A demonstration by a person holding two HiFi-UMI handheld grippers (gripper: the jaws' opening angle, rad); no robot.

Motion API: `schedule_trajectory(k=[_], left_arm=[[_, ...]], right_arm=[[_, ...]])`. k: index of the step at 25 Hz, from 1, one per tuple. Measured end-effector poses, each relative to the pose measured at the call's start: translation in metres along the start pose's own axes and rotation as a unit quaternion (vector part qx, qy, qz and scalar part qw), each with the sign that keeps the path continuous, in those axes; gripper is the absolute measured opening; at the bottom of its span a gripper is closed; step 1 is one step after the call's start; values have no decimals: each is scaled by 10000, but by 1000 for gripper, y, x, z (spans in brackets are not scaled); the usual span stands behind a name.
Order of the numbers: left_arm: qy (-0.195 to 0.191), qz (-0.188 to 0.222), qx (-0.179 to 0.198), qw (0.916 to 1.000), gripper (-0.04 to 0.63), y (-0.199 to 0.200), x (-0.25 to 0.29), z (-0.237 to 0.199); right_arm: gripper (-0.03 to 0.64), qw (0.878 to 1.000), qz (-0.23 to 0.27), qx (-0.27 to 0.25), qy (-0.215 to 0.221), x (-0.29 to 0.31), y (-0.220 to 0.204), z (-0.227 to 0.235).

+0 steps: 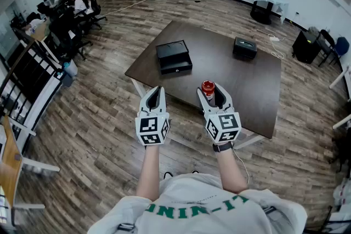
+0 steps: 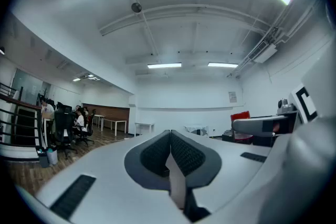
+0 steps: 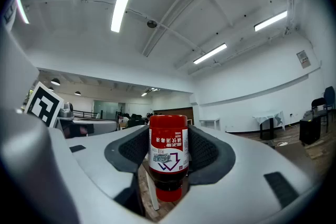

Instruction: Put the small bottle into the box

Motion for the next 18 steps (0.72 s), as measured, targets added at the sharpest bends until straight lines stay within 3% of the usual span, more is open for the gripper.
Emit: schedule_trajectory(k=[9,14,18], left_arm=[[171,-122,17,9998,15,-12,-5,18],[250,-231,73,9994,15,-26,34,4],[92,-104,52,9999,15,-35,84,-14]], right_arm=[[232,9994,-59,104,311,-3,-12,8],[232,9981,-170,285,512,33,-34,18],[232,9984,-140,196,516,78,-42,29]])
Point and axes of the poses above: the fingertips, and each gripper's own axes: x forward along the fingers, z to its right, y out of its top, the point moved 8 cm from there along -x, backward along the fingers, and after that the axes turned 5 degrees about z, right-handed, at the moved point
